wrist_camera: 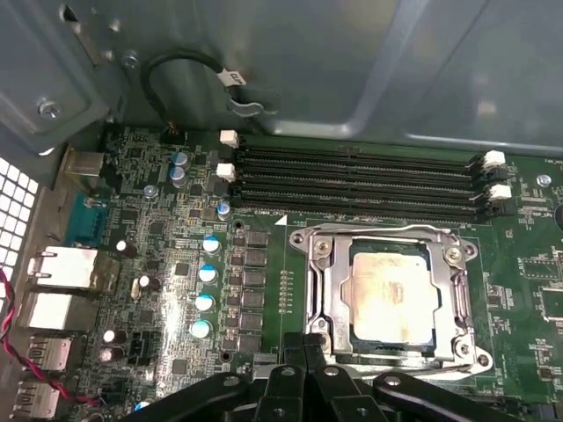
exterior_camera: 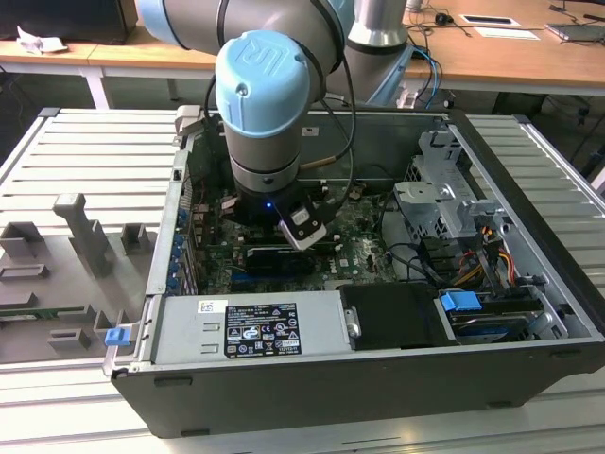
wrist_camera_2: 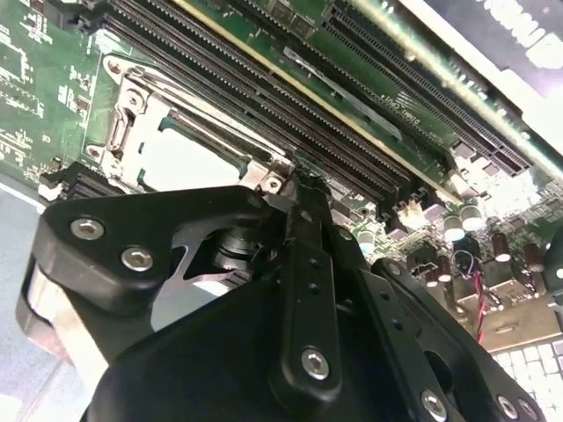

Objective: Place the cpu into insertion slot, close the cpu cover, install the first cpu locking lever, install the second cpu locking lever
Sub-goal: 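Install the second cpu locking lever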

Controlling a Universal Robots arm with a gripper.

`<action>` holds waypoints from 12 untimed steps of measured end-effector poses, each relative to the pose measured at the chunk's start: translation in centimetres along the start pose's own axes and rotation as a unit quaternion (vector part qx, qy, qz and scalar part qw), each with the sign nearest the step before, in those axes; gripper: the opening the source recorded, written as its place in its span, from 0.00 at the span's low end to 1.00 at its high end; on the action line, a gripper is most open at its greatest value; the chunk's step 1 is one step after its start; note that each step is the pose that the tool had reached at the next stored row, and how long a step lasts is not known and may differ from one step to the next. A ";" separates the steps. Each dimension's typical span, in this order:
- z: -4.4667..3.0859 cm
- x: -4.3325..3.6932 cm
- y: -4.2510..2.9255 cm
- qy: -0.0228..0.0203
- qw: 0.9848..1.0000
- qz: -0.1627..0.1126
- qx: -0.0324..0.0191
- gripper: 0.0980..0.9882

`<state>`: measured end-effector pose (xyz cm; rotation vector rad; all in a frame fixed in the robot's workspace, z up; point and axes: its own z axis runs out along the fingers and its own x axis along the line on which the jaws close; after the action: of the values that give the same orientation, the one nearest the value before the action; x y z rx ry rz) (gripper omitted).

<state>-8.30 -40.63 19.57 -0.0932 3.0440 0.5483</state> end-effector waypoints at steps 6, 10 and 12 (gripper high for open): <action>-1.87 -0.11 0.68 0.000 1.000 0.000 -0.006 0.01; -3.55 -0.22 1.32 0.000 1.000 0.000 -0.008 0.01; -3.98 -0.36 1.49 0.000 1.000 0.000 -0.008 0.01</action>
<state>-8.18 -40.61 23.83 -0.0926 3.0396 0.5718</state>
